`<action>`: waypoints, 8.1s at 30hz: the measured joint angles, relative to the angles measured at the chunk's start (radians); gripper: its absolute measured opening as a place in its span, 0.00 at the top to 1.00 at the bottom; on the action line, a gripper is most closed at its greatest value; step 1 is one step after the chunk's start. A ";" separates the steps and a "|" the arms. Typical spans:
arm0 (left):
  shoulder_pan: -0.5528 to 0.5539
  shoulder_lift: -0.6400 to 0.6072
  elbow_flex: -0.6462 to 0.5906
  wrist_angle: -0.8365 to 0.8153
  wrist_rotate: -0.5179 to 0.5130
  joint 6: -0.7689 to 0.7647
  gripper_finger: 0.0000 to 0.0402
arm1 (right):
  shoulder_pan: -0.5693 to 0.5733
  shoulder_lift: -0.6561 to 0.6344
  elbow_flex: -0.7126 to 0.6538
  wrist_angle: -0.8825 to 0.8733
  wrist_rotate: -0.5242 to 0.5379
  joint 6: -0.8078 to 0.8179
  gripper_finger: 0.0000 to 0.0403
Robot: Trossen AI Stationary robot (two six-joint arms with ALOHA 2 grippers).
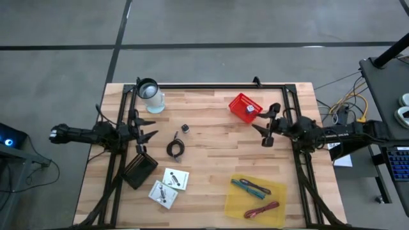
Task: Pick and place items into bin
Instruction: Put the black charger adapter into the orange bin
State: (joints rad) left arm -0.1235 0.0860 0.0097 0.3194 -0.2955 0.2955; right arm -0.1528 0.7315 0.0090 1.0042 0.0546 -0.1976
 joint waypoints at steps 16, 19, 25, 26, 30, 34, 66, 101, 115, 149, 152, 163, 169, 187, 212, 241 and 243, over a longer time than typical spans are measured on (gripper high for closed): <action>0.000 0.061 0.000 0.117 0.000 -0.026 0.60 | -0.003 0.011 0.000 0.110 0.000 -0.079 0.50; 0.000 0.087 0.000 0.141 0.000 0.008 0.60 | -0.003 0.011 0.001 0.110 0.000 -0.109 0.50; 0.000 0.145 0.001 0.190 0.000 0.026 0.58 | -0.003 0.011 0.009 0.110 0.000 -0.128 0.50; 0.000 0.156 0.002 0.190 0.000 0.025 0.56 | -0.003 0.011 0.010 0.109 0.000 -0.128 0.50; 0.000 0.217 0.004 0.287 0.000 -0.026 0.45 | -0.003 0.011 0.011 0.109 0.000 -0.142 0.50; 0.000 0.291 0.012 0.376 0.003 -0.156 0.37 | -0.003 0.011 0.011 0.098 0.000 -0.160 0.50; 0.000 1.060 0.397 0.353 -0.315 -0.182 0.36 | -0.003 0.011 0.011 0.046 0.132 -0.177 0.50; 0.097 1.202 0.435 0.104 -0.307 -0.473 0.17 | -0.003 0.012 0.011 0.047 0.131 -0.251 0.50; 0.098 1.258 0.425 0.025 -0.314 -0.529 0.16 | -0.003 0.011 0.011 0.046 0.131 -0.250 0.50; 0.172 1.487 0.433 0.124 -0.289 -0.580 0.16 | -0.003 0.011 0.011 0.039 0.131 -0.248 0.50; 0.183 1.487 0.430 0.123 -0.274 -0.578 0.16 | -0.003 0.011 0.011 0.039 0.131 -0.248 0.50; 0.203 1.487 0.428 0.117 -0.252 -0.573 0.20 | -0.003 0.011 0.011 0.039 0.131 -0.248 0.50; 0.203 1.487 0.427 0.116 -0.251 -0.568 0.30 | -0.003 0.011 0.012 0.039 0.131 -0.248 0.50; 0.209 1.486 0.430 0.120 -0.228 -0.537 0.67 | -0.003 0.011 0.012 0.023 0.131 -0.251 0.50; 0.211 1.452 0.458 0.730 0.006 -0.410 0.67 | -0.002 0.063 0.012 -0.037 -0.018 -0.440 0.50; 0.209 1.452 0.502 0.877 0.186 -0.359 0.67 | 0.000 0.772 0.525 -0.037 -0.238 -0.800 0.50; 0.209 1.452 0.502 0.877 0.186 -0.359 0.67 | 0.000 0.792 0.550 -0.035 -0.238 -0.795 0.50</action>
State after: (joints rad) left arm 0.0853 1.5383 0.5117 1.1961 -0.1093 -0.0631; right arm -0.1528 1.5237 0.5593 0.9688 -0.1829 -0.9929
